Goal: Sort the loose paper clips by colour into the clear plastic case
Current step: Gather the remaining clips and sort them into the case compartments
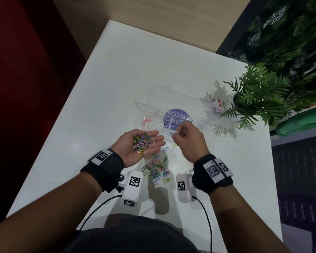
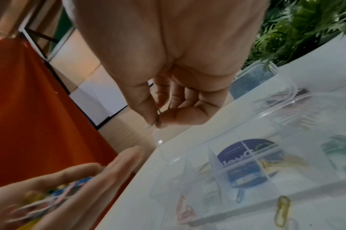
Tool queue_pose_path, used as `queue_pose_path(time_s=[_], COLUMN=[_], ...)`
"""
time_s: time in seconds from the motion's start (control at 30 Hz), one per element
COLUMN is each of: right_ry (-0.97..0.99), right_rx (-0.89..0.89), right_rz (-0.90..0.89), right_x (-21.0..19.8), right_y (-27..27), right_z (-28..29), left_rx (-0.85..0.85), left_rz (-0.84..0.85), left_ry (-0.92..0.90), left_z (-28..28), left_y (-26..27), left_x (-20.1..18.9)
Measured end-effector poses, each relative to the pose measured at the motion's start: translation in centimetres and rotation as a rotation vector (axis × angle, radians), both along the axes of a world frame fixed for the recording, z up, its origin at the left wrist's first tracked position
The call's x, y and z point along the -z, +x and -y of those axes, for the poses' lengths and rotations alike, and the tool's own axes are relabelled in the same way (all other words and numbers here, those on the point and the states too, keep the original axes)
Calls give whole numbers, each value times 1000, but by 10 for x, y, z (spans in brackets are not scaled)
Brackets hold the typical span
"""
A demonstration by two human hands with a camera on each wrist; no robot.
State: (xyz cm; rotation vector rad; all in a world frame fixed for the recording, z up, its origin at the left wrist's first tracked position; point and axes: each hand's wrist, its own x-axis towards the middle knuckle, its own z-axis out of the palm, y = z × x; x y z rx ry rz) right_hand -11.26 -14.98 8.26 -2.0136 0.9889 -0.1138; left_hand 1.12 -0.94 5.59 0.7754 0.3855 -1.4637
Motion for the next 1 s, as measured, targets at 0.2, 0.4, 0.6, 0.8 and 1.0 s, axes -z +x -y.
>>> queue_pose_path(time_s=[0.2, 0.4, 0.6, 0.8, 1.0], right_ry=[7, -14, 49, 583, 894], right_rx=[66, 61, -10, -86, 83], right_rz=[-129, -220, -57, 34, 225], right_x=[22, 40, 24, 9, 17], right_y=[42, 69, 58, 30, 18], right_z=[28, 32, 21, -4, -10], left_rx=[-27, -24, 5, 76, 114], left_rz=[-1, -15, -13, -16, 59], left_ry=[18, 7, -23, -85, -45], left_z=[-5, -5, -3, 1, 2], left_y=[10, 14, 14, 8, 0], left_x=[5, 6, 4, 2, 1])
